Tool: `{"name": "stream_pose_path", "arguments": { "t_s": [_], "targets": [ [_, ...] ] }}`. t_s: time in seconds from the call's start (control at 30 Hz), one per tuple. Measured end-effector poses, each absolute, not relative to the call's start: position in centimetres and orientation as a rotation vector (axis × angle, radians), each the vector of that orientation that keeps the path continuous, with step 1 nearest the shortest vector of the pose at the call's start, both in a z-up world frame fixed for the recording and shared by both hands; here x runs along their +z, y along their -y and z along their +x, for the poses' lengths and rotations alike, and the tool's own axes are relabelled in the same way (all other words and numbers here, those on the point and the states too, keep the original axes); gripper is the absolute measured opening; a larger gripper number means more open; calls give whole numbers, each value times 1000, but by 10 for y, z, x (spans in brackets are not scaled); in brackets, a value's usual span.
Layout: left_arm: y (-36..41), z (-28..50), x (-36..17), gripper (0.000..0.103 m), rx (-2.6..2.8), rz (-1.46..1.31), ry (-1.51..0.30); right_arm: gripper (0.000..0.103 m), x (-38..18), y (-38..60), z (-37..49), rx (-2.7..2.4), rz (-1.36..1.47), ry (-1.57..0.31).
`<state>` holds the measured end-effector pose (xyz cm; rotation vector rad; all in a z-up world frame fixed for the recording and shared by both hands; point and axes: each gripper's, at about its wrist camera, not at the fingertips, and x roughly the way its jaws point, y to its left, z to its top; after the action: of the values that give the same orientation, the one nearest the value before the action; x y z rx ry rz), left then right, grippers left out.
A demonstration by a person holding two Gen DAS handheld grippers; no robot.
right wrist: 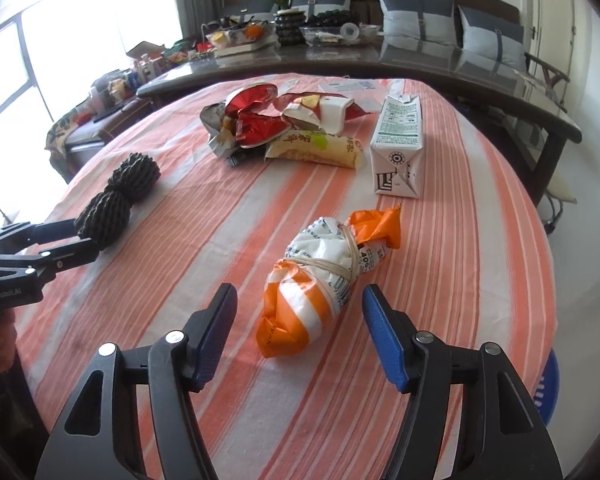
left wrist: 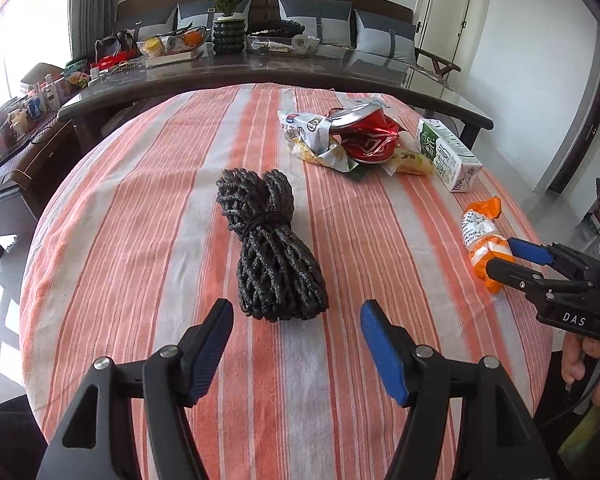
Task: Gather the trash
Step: 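Lift the black scrubbers with the left tool while the right tool lifts the orange-and-white bag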
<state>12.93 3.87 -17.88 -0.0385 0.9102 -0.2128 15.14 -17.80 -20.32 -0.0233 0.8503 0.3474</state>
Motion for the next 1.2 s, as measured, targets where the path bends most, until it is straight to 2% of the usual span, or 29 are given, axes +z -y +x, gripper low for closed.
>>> {"name": "stream_pose_path", "arguments": {
  "t_s": [0.17, 0.23, 0.27, 0.53, 0.83, 0.87, 0.9, 0.93, 0.97, 1.0, 1.2],
  "targets": [
    [-50, 122, -163, 68, -254, -96, -885, 76, -198, 186, 146, 351, 13, -842],
    [-55, 129, -158, 79, -265, -130, -883, 80, -196, 188, 143, 343, 18, -833],
    [-57, 134, -157, 80, -264, -140, -884, 80, -195, 189, 142, 339, 23, -829],
    [-46, 189, -183, 80, -254, -84, -1009, 82, -192, 197, 155, 304, 111, -862],
    [-44, 207, -194, 79, -231, -53, -1039, 80, -206, 198, 186, 279, 198, -981],
    [-41, 206, -195, 78, -235, -41, -1039, 78, -207, 198, 188, 278, 205, -992],
    [-39, 205, -196, 71, -236, -30, -1037, 71, -208, 198, 190, 280, 212, -1004],
    [-38, 206, -196, 47, -242, -25, -1038, 59, -210, 199, 191, 285, 218, -1015],
    [-38, 206, -198, 34, -250, -31, -1048, 53, -210, 198, 191, 308, 230, -1018],
    [-39, 205, -198, 34, -254, -42, -1044, 45, -208, 197, 190, 323, 231, -1019],
    [-35, 187, -182, 32, -294, -75, -992, 43, -191, 190, 172, 332, 139, -973]
  ]
}}
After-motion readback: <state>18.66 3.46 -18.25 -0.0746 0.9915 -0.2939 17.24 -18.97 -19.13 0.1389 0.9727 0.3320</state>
